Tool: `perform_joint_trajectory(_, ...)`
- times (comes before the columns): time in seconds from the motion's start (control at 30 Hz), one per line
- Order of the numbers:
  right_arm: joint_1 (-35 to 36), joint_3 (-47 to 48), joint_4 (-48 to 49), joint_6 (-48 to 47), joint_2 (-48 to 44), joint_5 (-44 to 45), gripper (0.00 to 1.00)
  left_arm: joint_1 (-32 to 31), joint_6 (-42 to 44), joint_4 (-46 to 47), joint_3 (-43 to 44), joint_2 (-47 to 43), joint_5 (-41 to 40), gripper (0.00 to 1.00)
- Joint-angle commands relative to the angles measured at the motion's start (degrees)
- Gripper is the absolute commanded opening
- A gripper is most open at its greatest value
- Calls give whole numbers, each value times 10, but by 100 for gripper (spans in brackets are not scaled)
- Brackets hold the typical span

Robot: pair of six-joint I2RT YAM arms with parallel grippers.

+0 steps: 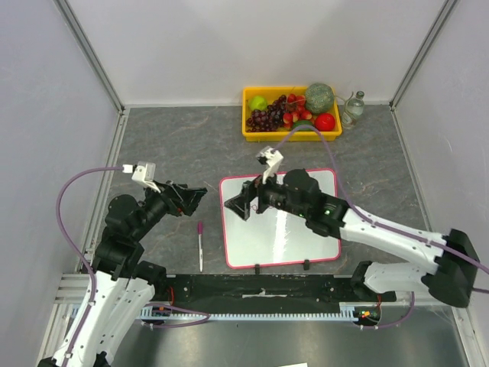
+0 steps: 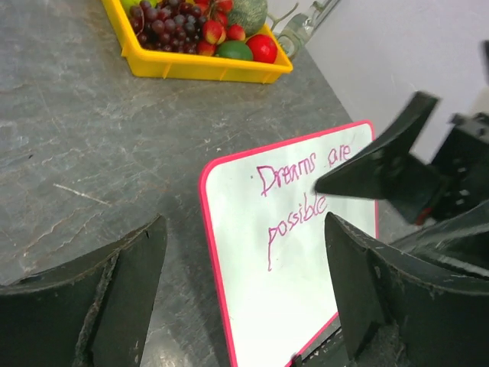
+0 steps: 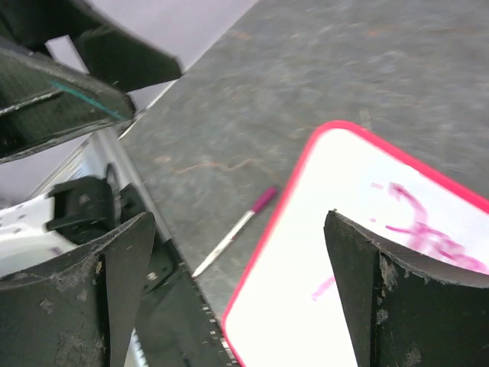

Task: Write a sentence on the whiteboard
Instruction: Reset both arms

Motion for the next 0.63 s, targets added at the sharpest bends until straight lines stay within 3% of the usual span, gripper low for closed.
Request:
perform_joint_trajectory(0.0, -20, -70, -14, -34, -95, 152, 98, -2, 3, 24, -17, 10, -28, 89)
perform_joint_trajectory(0.17, -42, -129, -85, -47, -212, 295, 98, -1, -9, 16, -20, 51, -85, 93)
perform_joint_trajectory(0.33, -57, -155, -132, -77, -274, 423, 98, -1, -18, 22, -12, 121, -87, 94)
perform_joint_trajectory(0.5, -119, -155, -147, -121, -281, 435, 98, -1, -21, 56, -25, 155, -111, 93)
perform_joint_trajectory(0.6, -233, -164, -138, -132, -264, 374, 98, -1, -7, 88, -41, 166, -130, 93)
